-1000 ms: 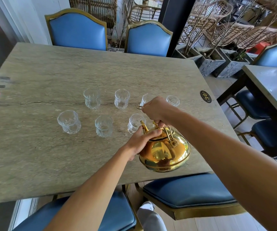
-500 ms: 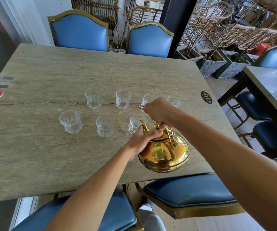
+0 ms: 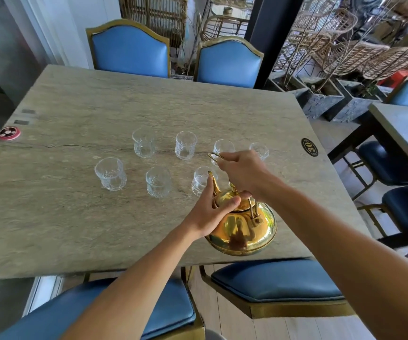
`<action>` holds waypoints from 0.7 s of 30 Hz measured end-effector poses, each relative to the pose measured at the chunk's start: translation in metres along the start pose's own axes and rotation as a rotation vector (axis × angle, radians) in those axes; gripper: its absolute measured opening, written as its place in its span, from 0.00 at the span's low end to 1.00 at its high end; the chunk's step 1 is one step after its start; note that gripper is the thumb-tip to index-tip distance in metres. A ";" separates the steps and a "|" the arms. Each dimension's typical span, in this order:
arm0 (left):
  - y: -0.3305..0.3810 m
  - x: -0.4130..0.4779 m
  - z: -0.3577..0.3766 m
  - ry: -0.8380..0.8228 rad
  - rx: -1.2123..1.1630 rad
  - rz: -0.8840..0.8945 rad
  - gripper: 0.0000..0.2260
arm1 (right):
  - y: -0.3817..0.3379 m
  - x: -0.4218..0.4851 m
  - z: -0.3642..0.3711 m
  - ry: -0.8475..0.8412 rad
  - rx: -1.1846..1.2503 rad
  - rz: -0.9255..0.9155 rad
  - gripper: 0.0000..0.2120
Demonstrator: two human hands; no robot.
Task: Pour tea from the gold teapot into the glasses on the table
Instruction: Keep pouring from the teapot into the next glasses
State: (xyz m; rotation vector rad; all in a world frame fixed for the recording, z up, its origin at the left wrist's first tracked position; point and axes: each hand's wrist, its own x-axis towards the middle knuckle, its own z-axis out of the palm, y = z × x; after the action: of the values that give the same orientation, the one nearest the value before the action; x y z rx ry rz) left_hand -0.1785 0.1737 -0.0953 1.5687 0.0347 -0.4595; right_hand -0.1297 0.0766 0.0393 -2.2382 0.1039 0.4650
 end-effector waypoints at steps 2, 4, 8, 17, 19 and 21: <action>-0.005 -0.002 0.000 0.028 0.057 0.028 0.59 | -0.002 -0.007 -0.001 -0.004 0.021 -0.009 0.14; -0.019 0.000 -0.003 0.059 0.083 0.048 0.50 | -0.004 -0.015 0.000 -0.022 0.028 -0.023 0.13; -0.022 -0.013 -0.003 0.124 0.063 0.065 0.51 | -0.007 -0.026 0.005 -0.051 0.039 -0.058 0.13; -0.031 -0.045 -0.022 0.212 0.022 0.091 0.44 | -0.020 -0.039 0.037 -0.104 -0.027 -0.104 0.16; -0.035 -0.047 -0.033 0.214 -0.003 0.090 0.51 | -0.027 -0.039 0.045 -0.105 -0.023 -0.089 0.17; -0.038 -0.048 -0.045 0.196 -0.016 0.098 0.52 | -0.035 -0.035 0.054 -0.082 -0.023 -0.058 0.17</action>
State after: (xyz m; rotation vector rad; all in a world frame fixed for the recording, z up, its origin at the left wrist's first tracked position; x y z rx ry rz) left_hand -0.2214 0.2320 -0.1176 1.5879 0.1112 -0.2272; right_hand -0.1701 0.1377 0.0454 -2.2352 -0.0096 0.5280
